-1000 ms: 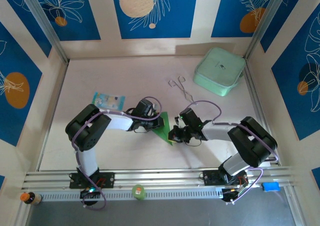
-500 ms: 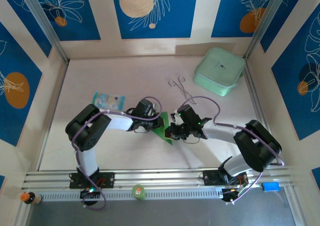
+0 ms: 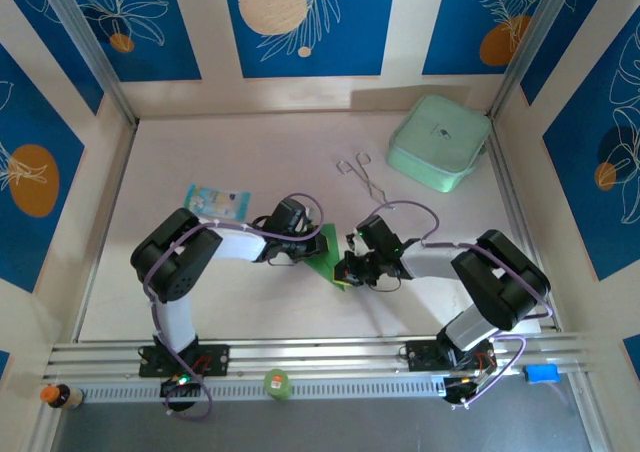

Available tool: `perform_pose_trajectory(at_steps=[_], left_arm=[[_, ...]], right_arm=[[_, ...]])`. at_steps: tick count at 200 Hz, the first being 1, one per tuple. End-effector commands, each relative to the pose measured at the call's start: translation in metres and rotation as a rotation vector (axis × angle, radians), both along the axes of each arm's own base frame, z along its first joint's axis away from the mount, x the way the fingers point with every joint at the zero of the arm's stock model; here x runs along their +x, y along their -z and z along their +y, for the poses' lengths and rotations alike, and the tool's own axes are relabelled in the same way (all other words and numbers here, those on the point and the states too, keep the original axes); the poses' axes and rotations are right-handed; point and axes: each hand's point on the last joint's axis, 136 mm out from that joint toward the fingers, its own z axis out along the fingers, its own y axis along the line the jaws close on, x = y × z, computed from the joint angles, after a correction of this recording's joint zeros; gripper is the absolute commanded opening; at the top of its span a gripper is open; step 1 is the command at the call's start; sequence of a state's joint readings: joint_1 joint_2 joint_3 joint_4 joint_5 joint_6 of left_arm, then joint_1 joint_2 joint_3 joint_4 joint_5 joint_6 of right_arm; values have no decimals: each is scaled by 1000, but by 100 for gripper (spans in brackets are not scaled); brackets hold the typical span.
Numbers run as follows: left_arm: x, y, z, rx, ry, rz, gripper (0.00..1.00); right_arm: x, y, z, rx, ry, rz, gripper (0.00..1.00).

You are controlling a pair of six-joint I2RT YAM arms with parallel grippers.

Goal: Fold a paper plane with a square sheet of paper (pick it up from the middle)
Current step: Fourth fold the wing at the center of the table.

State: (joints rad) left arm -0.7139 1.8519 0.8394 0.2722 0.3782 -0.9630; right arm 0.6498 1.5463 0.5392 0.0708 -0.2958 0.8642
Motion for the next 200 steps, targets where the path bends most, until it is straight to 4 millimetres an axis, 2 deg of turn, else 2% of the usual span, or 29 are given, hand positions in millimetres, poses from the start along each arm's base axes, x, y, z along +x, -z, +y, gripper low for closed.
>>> perform_pose_trajectory(at_steps=[1,140,200], left_arm=[[-15,34,19,103,-9,88,5],[-17,41,24,111,-25,104,5],[-18,41,25,108,-27,106,5]], right_arm=[[-13,11,-9,-14,7,54,2],[-48,19,-37,-41,1,81,2],[-55,23,-50,-96,25,82,1]])
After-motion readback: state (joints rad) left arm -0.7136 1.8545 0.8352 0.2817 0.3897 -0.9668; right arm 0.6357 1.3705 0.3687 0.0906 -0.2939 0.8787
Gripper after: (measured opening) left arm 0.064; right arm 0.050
